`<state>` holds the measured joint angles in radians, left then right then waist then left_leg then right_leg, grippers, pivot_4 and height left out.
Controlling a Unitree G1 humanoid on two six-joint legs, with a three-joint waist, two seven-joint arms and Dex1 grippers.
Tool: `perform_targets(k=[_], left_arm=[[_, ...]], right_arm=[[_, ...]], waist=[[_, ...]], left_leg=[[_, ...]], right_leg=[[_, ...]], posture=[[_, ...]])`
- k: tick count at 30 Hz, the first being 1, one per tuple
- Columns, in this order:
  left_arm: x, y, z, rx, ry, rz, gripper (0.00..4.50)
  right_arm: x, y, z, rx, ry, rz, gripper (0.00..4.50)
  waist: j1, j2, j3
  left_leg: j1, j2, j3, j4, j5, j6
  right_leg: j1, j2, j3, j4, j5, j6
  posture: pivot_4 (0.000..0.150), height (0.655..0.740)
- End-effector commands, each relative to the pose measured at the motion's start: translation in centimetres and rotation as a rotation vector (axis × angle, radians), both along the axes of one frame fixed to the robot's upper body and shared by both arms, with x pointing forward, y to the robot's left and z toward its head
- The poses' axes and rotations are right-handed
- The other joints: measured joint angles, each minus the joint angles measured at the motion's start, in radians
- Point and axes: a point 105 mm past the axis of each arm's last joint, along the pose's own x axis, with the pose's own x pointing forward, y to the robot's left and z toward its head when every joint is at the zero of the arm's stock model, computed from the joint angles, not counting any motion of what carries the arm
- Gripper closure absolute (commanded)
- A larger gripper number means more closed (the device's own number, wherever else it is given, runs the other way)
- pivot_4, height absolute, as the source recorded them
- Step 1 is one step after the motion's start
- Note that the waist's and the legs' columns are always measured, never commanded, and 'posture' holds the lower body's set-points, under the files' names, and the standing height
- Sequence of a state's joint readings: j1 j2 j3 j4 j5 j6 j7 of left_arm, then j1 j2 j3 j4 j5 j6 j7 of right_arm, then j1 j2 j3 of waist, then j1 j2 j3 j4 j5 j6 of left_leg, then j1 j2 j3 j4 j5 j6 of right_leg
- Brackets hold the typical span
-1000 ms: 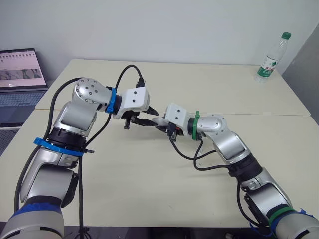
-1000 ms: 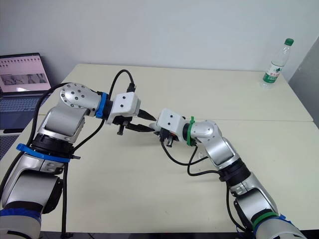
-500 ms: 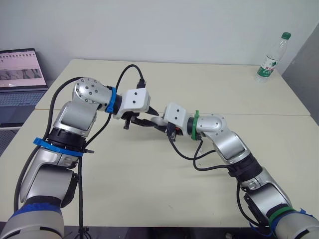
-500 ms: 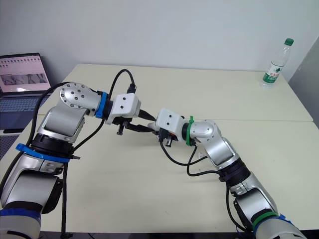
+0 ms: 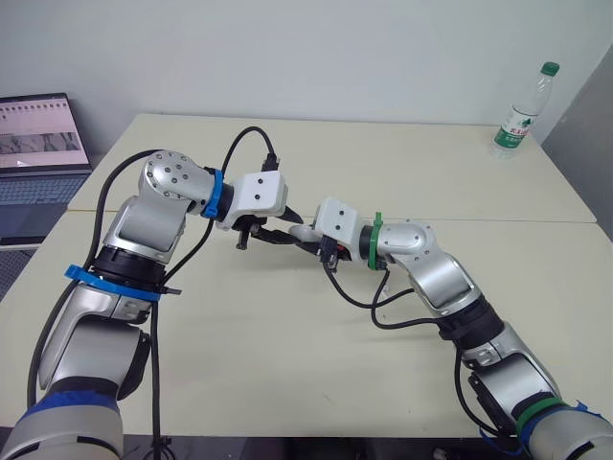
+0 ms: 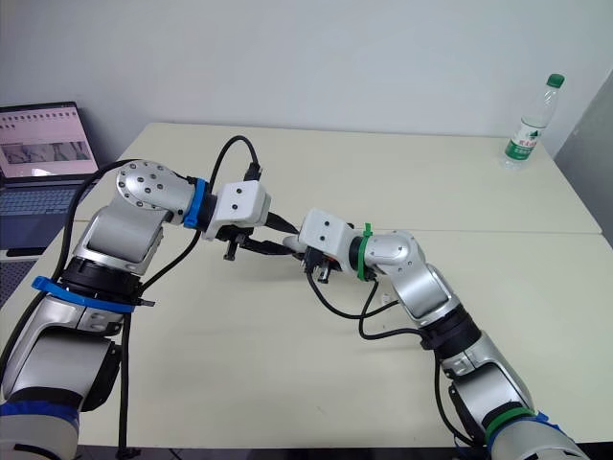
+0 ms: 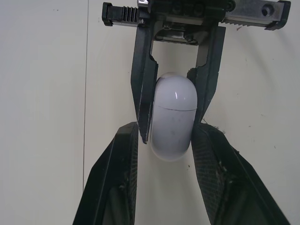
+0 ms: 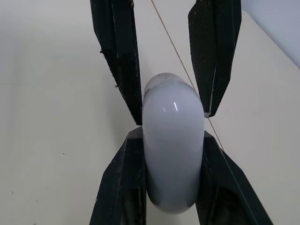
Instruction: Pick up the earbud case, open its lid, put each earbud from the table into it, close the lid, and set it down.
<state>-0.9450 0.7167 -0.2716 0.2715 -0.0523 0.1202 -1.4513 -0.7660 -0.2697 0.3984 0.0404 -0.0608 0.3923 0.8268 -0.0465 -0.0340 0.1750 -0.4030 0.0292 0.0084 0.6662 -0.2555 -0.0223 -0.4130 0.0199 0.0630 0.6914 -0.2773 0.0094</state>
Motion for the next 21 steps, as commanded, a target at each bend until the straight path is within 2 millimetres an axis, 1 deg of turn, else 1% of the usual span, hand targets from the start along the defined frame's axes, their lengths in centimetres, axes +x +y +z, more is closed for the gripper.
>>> perform_targets(k=[1,4,5,6,16,18,19,21], left_arm=[[-0.1,-0.4,0.8,-0.006,-0.033,-0.021,2.77],[-0.3,-0.4,0.7,-0.007,-0.022,-0.029,3.34],[-0.4,-0.4,0.7,-0.008,-0.02,-0.031,3.62],[-0.4,-0.4,0.7,-0.009,-0.017,-0.032,3.75],[-0.4,-0.2,0.5,-0.032,-0.008,-0.005,3.75],[-0.4,0.0,0.4,-0.057,0.009,0.014,3.75],[-0.4,0.1,0.3,-0.073,0.027,0.028,3.75],[-0.5,0.5,0.1,-0.106,0.059,0.058,3.75]], right_arm=[[-0.6,0.8,2.2,0.024,-0.074,0.039,3.64],[-0.7,1.0,2.2,0.027,-0.074,0.041,3.64],[-0.7,1.0,2.3,0.028,-0.074,0.042,3.64],[-0.7,1.0,2.3,0.029,-0.075,0.044,3.64],[-1.1,1.1,2.6,0.038,-0.076,0.074,3.64],[-1.4,1.0,2.6,0.047,-0.062,0.089,2.91],[-1.6,0.7,2.7,0.064,-0.05,0.096,2.69],[-2.0,-0.1,3.2,0.118,0.0,0.11,1.97]], waist=[[0.0,0.0,0.0],[0.0,0.0,0.0],[0.0,0.0,0.0],[0.0,0.0,0.0],[0.0,0.0,0.0],[0.0,0.0,0.0],[-0.001,0.0,0.0],[-0.001,0.0,0.0]], left_leg=[[0.0,0.0,0.0,0.0,0.0,0.0],[0.0,0.0,0.0,0.0,0.0,0.0],[0.0,0.0,0.0,0.0,0.0,0.0],[0.0,0.0,0.0,0.0,0.0,0.0],[0.0,0.0,0.0,0.0,0.0,0.0],[0.0,0.0,0.0,0.0,0.0,0.0],[0.0,0.0,0.0,0.0,0.0,0.0],[0.0,0.0,0.0,0.0,0.0,0.0]], right_leg=[[0.0,0.0,0.0,0.0,0.0,0.0],[0.0,0.0,0.0,0.0,0.0,0.0],[0.0,0.0,0.0,0.0,0.0,0.0],[0.0,0.0,0.0,0.0,0.0,0.0],[0.0,0.0,0.0,0.0,0.0,0.0],[0.0,0.0,0.0,0.0,0.0,0.0],[0.0,0.0,0.0,0.0,0.0,0.0],[0.0,0.0,0.0,0.0,0.0,0.0]], posture=[[0.15,0.74],[0.15,0.74],[0.15,0.74],[0.15,0.74],[0.15,0.74],[0.15,0.74],[0.15,0.74],[0.15,0.74]])
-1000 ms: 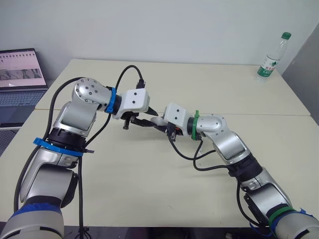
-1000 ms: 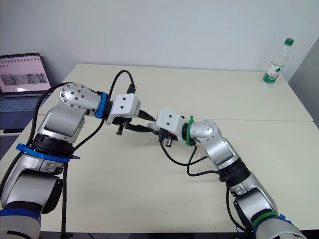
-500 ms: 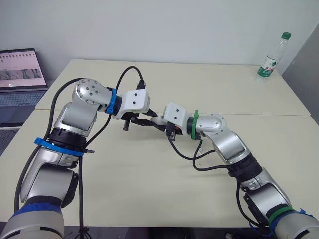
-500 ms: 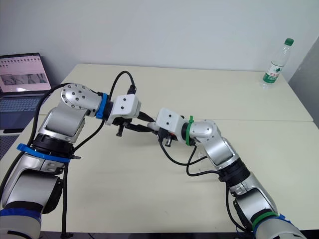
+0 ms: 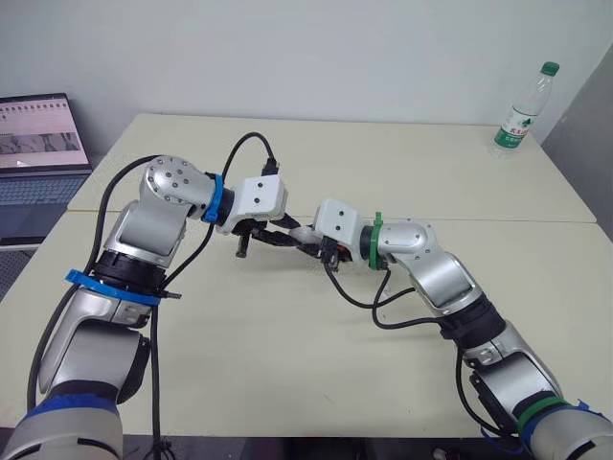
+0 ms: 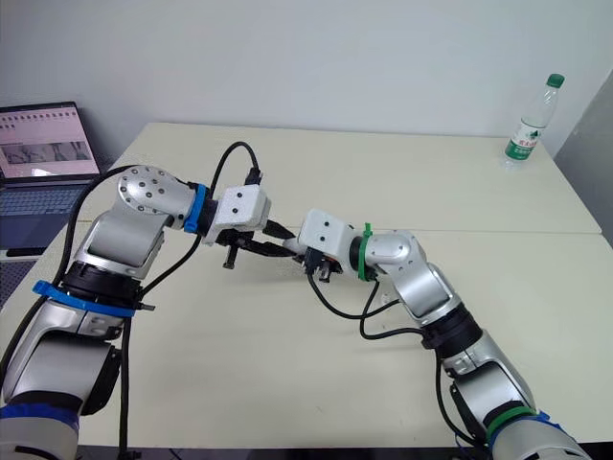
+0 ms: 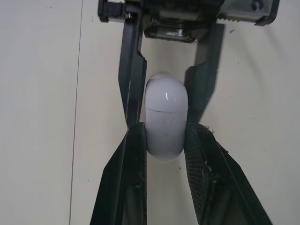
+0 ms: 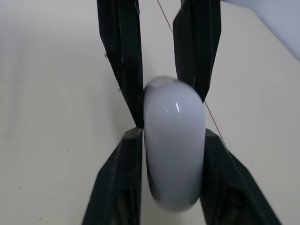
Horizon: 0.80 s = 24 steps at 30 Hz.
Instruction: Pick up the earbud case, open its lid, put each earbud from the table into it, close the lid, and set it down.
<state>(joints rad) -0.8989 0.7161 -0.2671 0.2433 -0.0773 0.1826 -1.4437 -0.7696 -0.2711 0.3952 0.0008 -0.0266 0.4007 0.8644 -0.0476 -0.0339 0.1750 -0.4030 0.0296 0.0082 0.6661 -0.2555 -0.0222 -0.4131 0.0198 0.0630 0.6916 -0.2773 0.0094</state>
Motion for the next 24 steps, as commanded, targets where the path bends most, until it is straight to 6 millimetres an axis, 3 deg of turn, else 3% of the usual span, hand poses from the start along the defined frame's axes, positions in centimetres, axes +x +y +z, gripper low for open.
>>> perform_targets(k=[1,5,6,10,16,24], left_arm=[[-0.2,0.6,1.1,-0.095,0.009,0.052,3.75],[-1.0,0.7,0.9,-0.247,0.151,0.138,3.75],[-1.4,0.7,0.8,-0.289,0.196,0.154,3.75],[-2.7,0.2,0.7,-0.413,0.316,0.202,3.75],[-3.6,-0.3,0.9,-0.454,0.364,0.226,3.75],[-4.4,-0.6,0.8,-0.433,0.381,0.205,3.75]], right_arm=[[-1.3,-1.2,2.9,0.137,0.032,0.051,1.58],[-1.7,-4.2,4.0,0.207,0.081,0.04,0.13],[-1.7,-4.9,4.1,0.212,0.081,0.028,0.06],[-2.0,-5.8,3.7,0.203,0.075,0.012,0.06],[-2.1,-4.6,3.3,0.234,0.08,0.007,0.06],[-0.1,-4.9,3.8,0.279,0.053,-0.093,0.06]], waist=[[0.0,0.0,0.0],[0.003,0.0,0.0],[0.003,0.0,0.0],[0.003,0.0,0.0],[0.001,0.0,0.0],[0.003,0.0,0.0]], left_leg=[[0.0,0.0,0.0,0.0,0.0,0.0],[-0.001,-0.001,-0.001,0.0,0.0,0.0],[-0.001,-0.001,-0.001,0.0,0.0,0.0],[0.0,-0.001,-0.001,0.0,0.0,0.0],[0.001,-0.001,-0.002,0.0,0.0,0.0],[0.001,-0.001,-0.001,0.0,0.0,0.0]], right_leg=[[0.0,0.0,0.0,0.0,0.0,0.0],[0.0,-0.002,-0.001,0.0,0.0,0.0],[0.001,-0.002,-0.001,0.0,0.0,0.0],[0.001,-0.002,-0.001,-0.001,0.0,0.001],[0.001,-0.001,-0.001,0.0,0.0,0.001],[0.001,-0.001,-0.001,0.0,0.0,0.001]], posture=[[0.15,0.74],[0.15,0.74],[0.15,0.74],[0.15,0.74],[0.15,0.74],[0.15,0.74]])
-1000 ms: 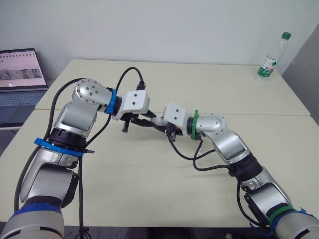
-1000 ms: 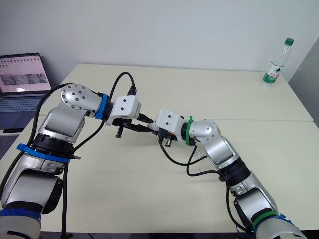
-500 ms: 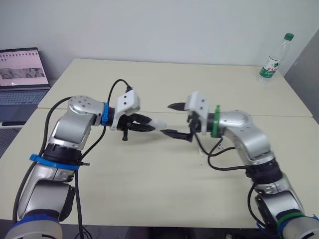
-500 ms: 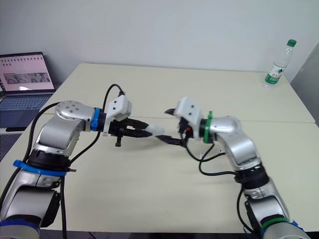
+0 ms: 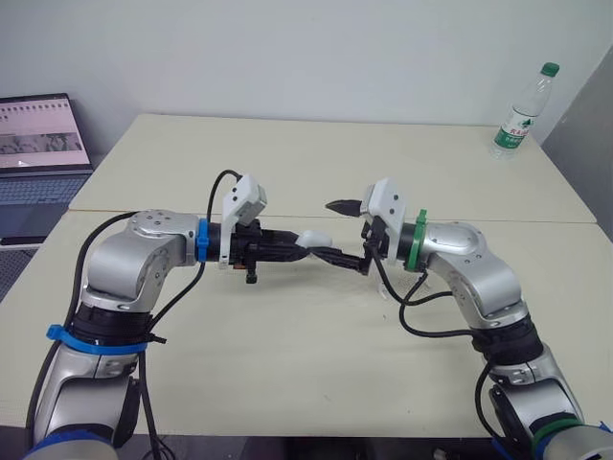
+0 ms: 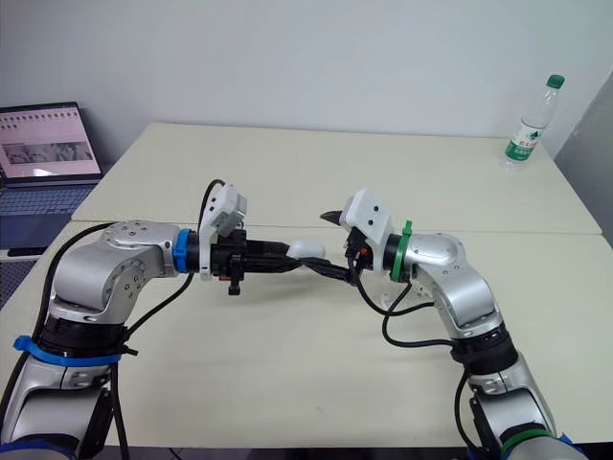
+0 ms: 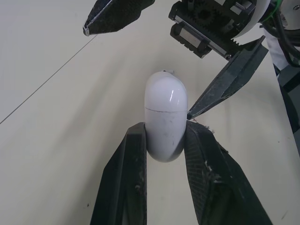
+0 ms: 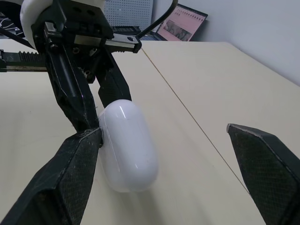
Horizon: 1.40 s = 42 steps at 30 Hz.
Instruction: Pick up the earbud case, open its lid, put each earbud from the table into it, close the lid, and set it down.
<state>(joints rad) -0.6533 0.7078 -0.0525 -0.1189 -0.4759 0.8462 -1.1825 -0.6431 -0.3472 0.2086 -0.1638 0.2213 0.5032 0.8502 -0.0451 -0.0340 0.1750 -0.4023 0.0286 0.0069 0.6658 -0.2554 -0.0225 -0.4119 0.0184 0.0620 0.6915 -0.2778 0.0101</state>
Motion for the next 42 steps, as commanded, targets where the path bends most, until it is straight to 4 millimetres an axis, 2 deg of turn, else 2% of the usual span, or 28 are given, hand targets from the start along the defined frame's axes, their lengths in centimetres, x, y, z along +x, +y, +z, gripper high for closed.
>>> perform_targets(k=[1,14,17,20,23,26,29,32,36,42], left_arm=[[-1.0,-0.5,1.3,-0.017,-0.041,-0.058,3.75],[-1.1,-0.5,0.8,-0.016,-0.04,-0.053,3.75],[0.0,-0.6,1.1,-0.065,-0.115,0.023,3.75],[2.0,-0.6,2.1,-0.148,-0.284,0.167,3.75],[3.0,-0.3,2.3,-0.207,-0.442,0.3,3.75],[3.5,0.0,2.1,-0.238,-0.554,0.439,3.75],[3.4,0.3,1.7,-0.229,-0.684,0.575,3.75],[2.6,-0.2,0.7,-0.227,-0.717,0.639,3.75],[1.5,-1.8,-0.2,-0.192,-0.754,0.611,3.75],[1.5,-2.0,-0.1,-0.204,-0.744,0.629,3.75]], right_arm=[[1.1,-0.8,2.0,0.033,-0.072,-0.059,0.06],[2.0,-2.6,3.5,0.08,-0.027,-0.104,0.06],[1.2,-3.3,3.4,0.086,0.031,-0.054,0.06],[1.5,-5.6,3.0,0.072,0.121,-0.082,0.06],[2.3,-8.5,1.3,0.009,0.241,-0.174,0.06],[1.5,-9.9,-1.2,-0.067,0.301,-0.224,0.06],[0.4,-10.2,-4.2,-0.099,0.323,-0.308,0.06],[-0.1,-10.5,-6.3,-0.091,0.283,-0.431,0.06],[-0.6,-11.2,-7.6,-0.063,0.229,-0.576,0.06],[-1.6,-10.3,-8.7,-0.038,0.226,-0.638,0.06]], waist=[[0.001,0.0,0.0],[0.008,0.0,0.0],[0.011,0.0,0.0],[0.015,0.0,0.0],[0.017,0.0,0.0],[0.017,0.0,0.0],[0.017,-0.001,0.0],[0.013,-0.001,0.0],[0.015,-0.001,0.0],[0.015,-0.001,-0.001]], left_leg=[[0.0,0.0,0.0,0.0,0.0,0.0],[0.0,0.0,0.001,0.0,0.0,0.0],[0.0,0.0,0.001,-0.001,0.0,0.0],[0.0,0.0,0.001,0.0,0.0,0.0],[0.0,-0.001,0.001,0.0,0.0,0.0],[0.0,-0.001,0.001,-0.001,0.0,0.0],[0.0,0.0,0.0,-0.002,0.0,0.0],[0.0,0.0,0.001,-0.003,0.0,0.0],[0.0,0.0,0.002,-0.002,0.0,0.0],[0.002,-0.001,0.002,-0.001,0.0,0.0]], right_leg=[[0.0,0.0,0.0,0.0,0.0,0.0],[0.0,0.0,0.001,-0.001,0.0,0.0],[0.0,0.0,0.001,-0.001,0.0,0.0],[0.001,-0.001,0.001,-0.002,0.0,0.0],[0.002,-0.002,0.0,-0.003,0.0,0.0],[0.003,-0.003,0.001,-0.005,0.001,0.0],[0.003,-0.002,0.0,-0.007,0.001,0.0],[0.003,-0.002,0.001,-0.007,0.001,0.001],[0.003,-0.003,0.002,-0.008,0.002,0.003],[0.006,-0.002,0.002,-0.009,0.003,0.005]], posture=[[0.15,0.74],[0.15,0.74],[0.15,0.74],[0.15,0.74],[0.15,0.74],[0.15,0.74],[0.15,0.74],[0.15,0.74],[0.15,0.74],[0.15,0.74]])
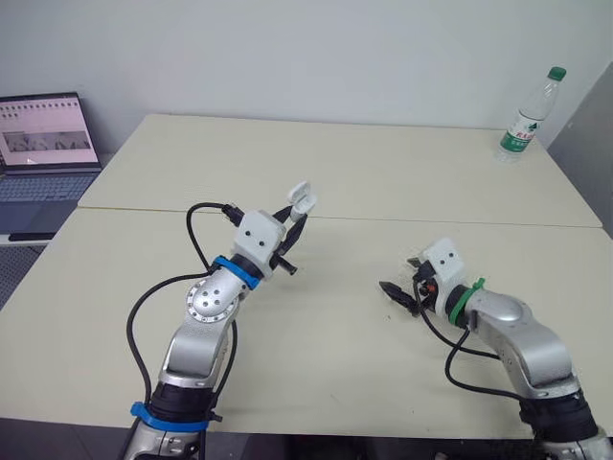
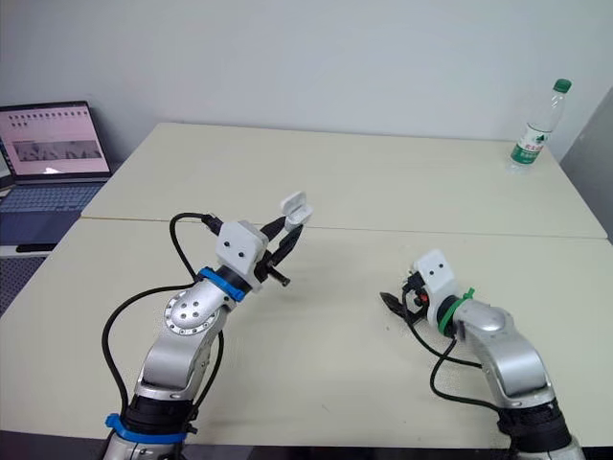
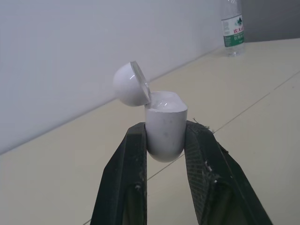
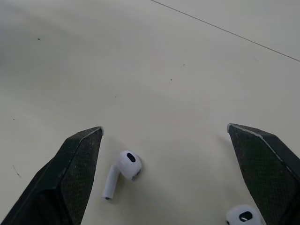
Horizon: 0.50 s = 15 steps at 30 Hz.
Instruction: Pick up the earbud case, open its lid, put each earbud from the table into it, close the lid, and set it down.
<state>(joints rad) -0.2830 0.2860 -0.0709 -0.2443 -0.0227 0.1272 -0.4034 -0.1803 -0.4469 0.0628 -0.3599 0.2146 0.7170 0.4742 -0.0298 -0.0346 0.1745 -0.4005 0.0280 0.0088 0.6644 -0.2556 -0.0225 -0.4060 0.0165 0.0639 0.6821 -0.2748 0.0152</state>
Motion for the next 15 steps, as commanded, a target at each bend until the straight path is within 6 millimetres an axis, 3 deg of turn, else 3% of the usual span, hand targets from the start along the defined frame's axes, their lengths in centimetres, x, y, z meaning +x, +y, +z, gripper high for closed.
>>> perform_targets(k=[1,7,8,10,15], left_arm=[[-0.4,-0.3,1.7,-0.002,-0.065,-0.011,3.75],[0.0,0.1,2.1,0.006,-0.067,-0.009,3.75],[0.1,0.1,2.1,0.006,-0.068,-0.009,3.75],[0.1,0.2,2.2,0.007,-0.066,-0.01,3.75],[0.2,0.1,2.3,0.006,-0.063,-0.014,3.75]], right_arm=[[-0.5,0.6,1.0,-0.005,-0.067,-0.007,0.06],[-1.4,1.0,0.2,-0.009,-0.048,-0.013,0.06],[-1.5,1.1,0.2,-0.006,-0.045,-0.008,0.22],[-1.6,1.3,0.0,-0.004,-0.039,-0.001,0.6],[-1.5,1.4,-0.4,-0.02,-0.03,0.006,2.37]], waist=[[0.0,0.0,0.0],[0.0,0.0,0.0],[0.0,0.0,0.0],[0.0,0.0,0.0],[0.0,0.0,0.0]], left_leg=[[0.0,0.0,0.0,0.0,0.0,0.0],[0.0,0.0,0.0,0.0,0.0,0.0],[0.0,0.0,0.0,0.0,0.0,0.0],[0.0,0.0,0.0,0.0,0.0,0.0],[0.0,0.0,0.0,0.0,0.0,0.0]], right_leg=[[0.0,0.0,0.0,0.0,0.0,0.0],[0.0,0.0,0.0,-0.001,0.0,0.0],[0.0,0.0,0.0,-0.001,0.0,0.0],[0.0,0.0,0.0,-0.001,0.0,0.0],[0.0,0.0,0.0,-0.001,0.0,0.0]], posture=[[0.15,0.74],[0.15,0.74],[0.15,0.74],[0.15,0.74],[0.15,0.74]])
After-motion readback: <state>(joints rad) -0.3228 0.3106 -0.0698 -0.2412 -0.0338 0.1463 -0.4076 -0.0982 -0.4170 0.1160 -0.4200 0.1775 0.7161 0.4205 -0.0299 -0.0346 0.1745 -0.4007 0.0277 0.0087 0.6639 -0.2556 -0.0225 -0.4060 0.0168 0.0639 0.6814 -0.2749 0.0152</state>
